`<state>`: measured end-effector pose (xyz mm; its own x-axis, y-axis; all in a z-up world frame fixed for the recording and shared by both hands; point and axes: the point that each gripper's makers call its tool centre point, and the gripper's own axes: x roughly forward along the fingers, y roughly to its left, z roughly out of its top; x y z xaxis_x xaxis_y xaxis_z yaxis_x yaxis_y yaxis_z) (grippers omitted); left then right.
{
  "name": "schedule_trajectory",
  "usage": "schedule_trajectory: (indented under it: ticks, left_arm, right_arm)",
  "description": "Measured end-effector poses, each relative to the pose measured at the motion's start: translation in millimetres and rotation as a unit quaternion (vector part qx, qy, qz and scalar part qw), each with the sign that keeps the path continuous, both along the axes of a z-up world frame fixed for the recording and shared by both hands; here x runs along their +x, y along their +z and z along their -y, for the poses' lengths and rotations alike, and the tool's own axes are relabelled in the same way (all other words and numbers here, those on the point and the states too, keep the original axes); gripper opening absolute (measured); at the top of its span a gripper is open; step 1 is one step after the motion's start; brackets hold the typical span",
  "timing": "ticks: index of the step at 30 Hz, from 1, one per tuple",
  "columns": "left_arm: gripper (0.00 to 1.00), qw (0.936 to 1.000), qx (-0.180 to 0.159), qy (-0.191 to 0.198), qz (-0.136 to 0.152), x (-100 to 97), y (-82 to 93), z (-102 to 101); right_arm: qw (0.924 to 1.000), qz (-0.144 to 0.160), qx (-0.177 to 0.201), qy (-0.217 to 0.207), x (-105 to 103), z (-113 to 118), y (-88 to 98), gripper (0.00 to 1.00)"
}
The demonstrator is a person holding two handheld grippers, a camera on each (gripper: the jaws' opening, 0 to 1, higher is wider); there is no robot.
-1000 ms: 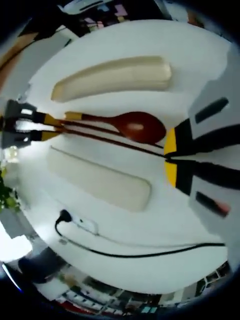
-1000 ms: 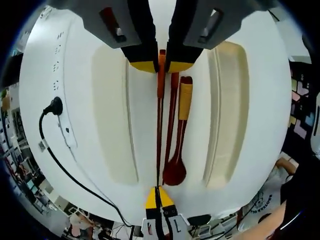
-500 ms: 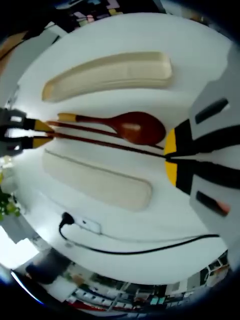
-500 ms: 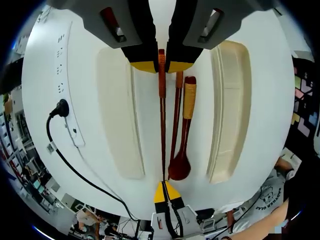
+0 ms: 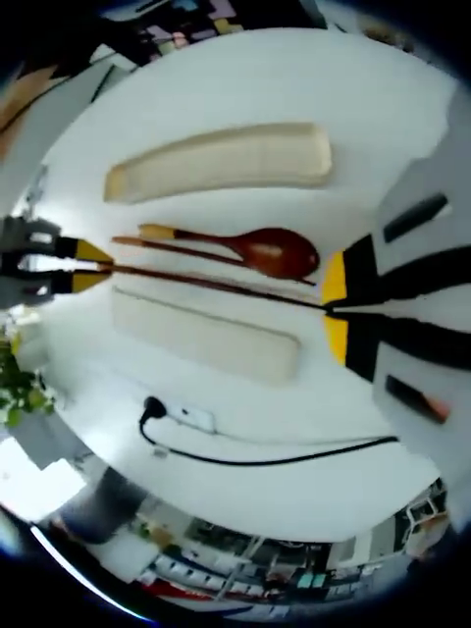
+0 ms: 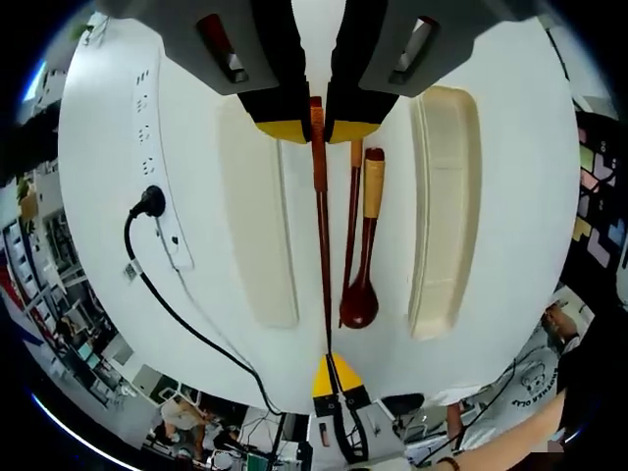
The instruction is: Arrange the utensils inside the cutlery case until each visible utensil rests in its matching compartment.
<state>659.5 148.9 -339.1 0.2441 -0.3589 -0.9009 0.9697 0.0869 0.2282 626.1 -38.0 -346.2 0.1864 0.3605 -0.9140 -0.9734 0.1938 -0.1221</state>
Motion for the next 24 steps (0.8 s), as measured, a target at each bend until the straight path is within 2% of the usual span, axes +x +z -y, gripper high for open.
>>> schedule_trajectory:
  ticks: [7,17,24]
  left_arm:
    - [0.01,0.9998,-0.008,-0.005,0.015,-6.5,10.3,2.6]
    - [0.01,0.9995,-0.026,-0.012,0.016,-25.4,25.1,10.9]
    - [0.01,0.9993,-0.029,-0.022,0.011,-46.1,27.2,17.2]
  right_arm:
    - [0.9999,0.015,0.001,-0.006,-4.4,3.0,15.3,0.04]
    - [0.9993,0.034,0.008,-0.014,-17.3,11.9,36.1,0.05]
    - [0.9993,0.037,0.002,-0.008,-34.3,16.8,35.4,0.05]
